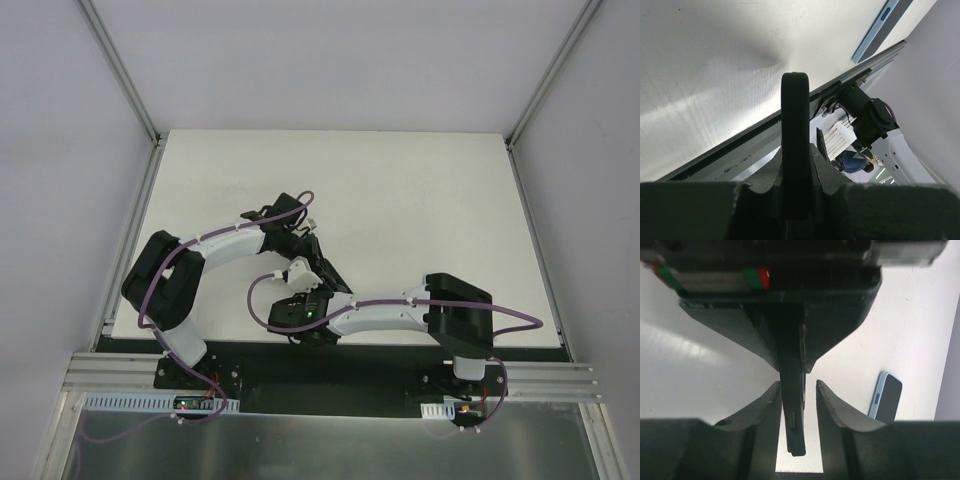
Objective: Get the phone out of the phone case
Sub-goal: Adjust the phone.
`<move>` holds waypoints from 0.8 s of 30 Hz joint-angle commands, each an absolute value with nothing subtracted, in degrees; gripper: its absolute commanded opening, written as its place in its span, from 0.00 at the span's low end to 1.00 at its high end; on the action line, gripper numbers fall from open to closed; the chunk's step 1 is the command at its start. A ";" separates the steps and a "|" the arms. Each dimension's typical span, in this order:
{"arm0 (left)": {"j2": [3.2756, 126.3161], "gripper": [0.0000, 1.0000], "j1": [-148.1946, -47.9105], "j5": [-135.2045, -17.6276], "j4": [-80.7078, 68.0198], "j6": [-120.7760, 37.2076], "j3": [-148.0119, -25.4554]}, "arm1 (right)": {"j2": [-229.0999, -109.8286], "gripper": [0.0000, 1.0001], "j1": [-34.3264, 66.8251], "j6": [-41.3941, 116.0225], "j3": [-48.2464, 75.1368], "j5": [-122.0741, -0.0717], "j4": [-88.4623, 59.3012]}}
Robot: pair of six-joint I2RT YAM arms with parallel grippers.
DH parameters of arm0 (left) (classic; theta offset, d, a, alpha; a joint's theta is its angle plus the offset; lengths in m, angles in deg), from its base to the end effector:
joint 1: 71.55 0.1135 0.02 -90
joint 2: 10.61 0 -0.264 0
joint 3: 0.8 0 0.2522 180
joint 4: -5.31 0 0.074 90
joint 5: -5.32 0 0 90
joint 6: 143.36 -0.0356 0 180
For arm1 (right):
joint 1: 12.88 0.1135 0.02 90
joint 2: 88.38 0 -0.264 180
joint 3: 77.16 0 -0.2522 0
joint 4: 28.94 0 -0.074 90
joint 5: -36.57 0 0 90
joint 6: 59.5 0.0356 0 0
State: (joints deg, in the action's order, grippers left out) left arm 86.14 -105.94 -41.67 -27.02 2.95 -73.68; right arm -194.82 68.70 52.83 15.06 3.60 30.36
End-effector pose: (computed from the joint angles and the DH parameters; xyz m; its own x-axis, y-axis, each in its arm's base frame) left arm 0.2646 -0.2106 0.1905 -0.9846 -0.0634 0.1631 -0.1678 0.6064 -0.7773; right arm 0.0813 0.3450 0.1947 -0.3273 -0.7989 -0.5047 -0.4199 0.6014 -0.6797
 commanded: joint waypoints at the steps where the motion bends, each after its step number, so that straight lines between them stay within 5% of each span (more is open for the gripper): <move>1: 83.17 0.00 -104.95 -39.15 -26.73 3.77 -74.59 | -193.41 0.33 68.95 56.16 17.01 5.02 32.55; 8: 84.31 0.00 -104.78 -38.98 -26.47 3.68 -74.77 | -192.01 0.02 69.39 56.52 17.19 6.59 32.37; 14: 84.83 0.00 -104.25 -38.10 -26.12 2.27 -75.99 | -189.55 0.01 68.78 54.32 15.78 6.95 31.59; 18: 86.68 0.24 -101.36 -31.87 -25.76 -1.59 -79.34 | -183.50 0.01 66.41 50.20 19.55 1.88 25.01; 22: 85.46 0.66 -98.10 -30.72 -25.68 -3.18 -80.74 | -174.98 0.01 62.98 47.55 23.59 -3.32 19.72; 24: 84.32 0.74 -96.61 -30.45 -25.85 -3.79 -81.53 | -172.59 0.01 60.61 46.50 24.91 -7.17 17.88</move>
